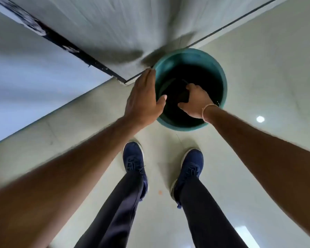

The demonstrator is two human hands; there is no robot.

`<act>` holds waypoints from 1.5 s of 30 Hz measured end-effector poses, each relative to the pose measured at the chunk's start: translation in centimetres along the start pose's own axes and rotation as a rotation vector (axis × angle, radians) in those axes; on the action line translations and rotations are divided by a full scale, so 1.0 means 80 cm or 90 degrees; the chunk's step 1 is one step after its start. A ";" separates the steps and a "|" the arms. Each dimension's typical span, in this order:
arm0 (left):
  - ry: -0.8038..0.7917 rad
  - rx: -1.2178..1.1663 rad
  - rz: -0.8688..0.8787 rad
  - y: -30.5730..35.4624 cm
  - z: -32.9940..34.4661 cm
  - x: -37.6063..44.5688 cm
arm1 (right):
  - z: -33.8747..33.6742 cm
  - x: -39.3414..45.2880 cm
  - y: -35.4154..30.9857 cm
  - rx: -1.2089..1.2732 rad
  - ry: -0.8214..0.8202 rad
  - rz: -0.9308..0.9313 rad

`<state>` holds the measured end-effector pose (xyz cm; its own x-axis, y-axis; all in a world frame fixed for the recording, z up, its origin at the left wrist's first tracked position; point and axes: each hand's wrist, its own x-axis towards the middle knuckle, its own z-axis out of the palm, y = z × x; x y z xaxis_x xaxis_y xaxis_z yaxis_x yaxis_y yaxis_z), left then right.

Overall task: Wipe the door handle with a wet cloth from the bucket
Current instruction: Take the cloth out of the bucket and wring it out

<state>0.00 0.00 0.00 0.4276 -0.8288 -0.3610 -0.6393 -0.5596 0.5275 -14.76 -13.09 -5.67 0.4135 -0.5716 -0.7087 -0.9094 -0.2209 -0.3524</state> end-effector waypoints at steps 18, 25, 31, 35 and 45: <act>0.094 0.063 0.111 -0.046 0.084 -0.002 | 0.076 0.165 0.024 -0.160 -0.046 0.031; 0.100 0.061 0.115 -0.052 0.083 0.002 | 0.086 0.185 0.024 -0.161 -0.010 0.026; 0.075 0.045 0.096 -0.057 0.072 0.003 | 0.082 0.155 0.010 -0.047 -0.030 0.012; 0.028 0.014 0.064 -0.042 0.042 0.006 | 0.045 0.099 -0.006 0.067 0.016 0.032; -0.036 -0.674 -0.474 0.101 -0.110 -0.033 | -0.117 -0.157 -0.098 0.237 0.254 -0.117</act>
<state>-0.65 -2.38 11.94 0.4154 -0.3308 -0.8474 0.5643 -0.6370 0.5252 -13.22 -11.61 11.72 0.4478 -0.8205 -0.3553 -0.7176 -0.0928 -0.6902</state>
